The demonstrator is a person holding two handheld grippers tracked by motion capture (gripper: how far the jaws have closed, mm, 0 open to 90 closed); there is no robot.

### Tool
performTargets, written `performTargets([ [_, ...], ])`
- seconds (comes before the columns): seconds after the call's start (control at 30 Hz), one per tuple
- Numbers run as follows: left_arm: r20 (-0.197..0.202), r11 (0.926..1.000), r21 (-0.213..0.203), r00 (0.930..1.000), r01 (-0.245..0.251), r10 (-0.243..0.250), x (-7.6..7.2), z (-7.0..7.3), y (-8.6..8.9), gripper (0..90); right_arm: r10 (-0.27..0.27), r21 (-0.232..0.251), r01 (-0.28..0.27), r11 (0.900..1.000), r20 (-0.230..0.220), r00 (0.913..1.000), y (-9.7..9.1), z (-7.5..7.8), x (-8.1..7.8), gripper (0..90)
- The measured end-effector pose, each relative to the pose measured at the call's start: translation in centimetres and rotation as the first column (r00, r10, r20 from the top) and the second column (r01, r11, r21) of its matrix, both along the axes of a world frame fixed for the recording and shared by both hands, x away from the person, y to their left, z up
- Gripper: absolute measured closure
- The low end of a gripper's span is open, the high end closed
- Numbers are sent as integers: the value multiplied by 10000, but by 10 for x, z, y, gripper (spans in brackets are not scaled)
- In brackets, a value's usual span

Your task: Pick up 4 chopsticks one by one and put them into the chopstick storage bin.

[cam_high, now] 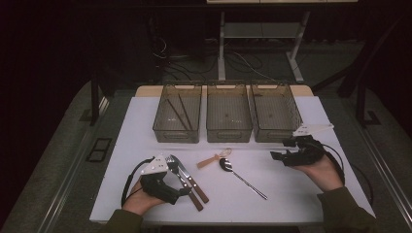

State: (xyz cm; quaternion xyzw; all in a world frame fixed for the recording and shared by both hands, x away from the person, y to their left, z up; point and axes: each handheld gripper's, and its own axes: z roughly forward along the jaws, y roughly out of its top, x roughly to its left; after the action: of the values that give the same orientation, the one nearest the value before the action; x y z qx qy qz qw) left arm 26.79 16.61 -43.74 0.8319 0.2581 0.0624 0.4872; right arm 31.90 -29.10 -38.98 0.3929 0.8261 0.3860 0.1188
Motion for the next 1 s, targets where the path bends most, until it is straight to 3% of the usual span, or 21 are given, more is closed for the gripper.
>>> performTargets([
  [0.23,-32,10000,-55,10000,-83,82,0,0,1,0,-421,-511,405,9979,-289,9987,-30,-9,-13,459],
  [0.37,-61,9999,-37,9999,-95,95,-1,0,2,0,-590,-976,551,9937,-379,9975,-45,-14,-20,587],
  [0.57,-31,9999,-35,9999,-130,130,-2,1,2,0,-817,-1236,740,9896,-584,9949,-65,-20,-31,717],
  [1.0,-13,9999,-33,9999,-146,146,-4,1,1,0,-1014,-1844,790,9797,-1157,9881,-87,-36,-44,809],
])
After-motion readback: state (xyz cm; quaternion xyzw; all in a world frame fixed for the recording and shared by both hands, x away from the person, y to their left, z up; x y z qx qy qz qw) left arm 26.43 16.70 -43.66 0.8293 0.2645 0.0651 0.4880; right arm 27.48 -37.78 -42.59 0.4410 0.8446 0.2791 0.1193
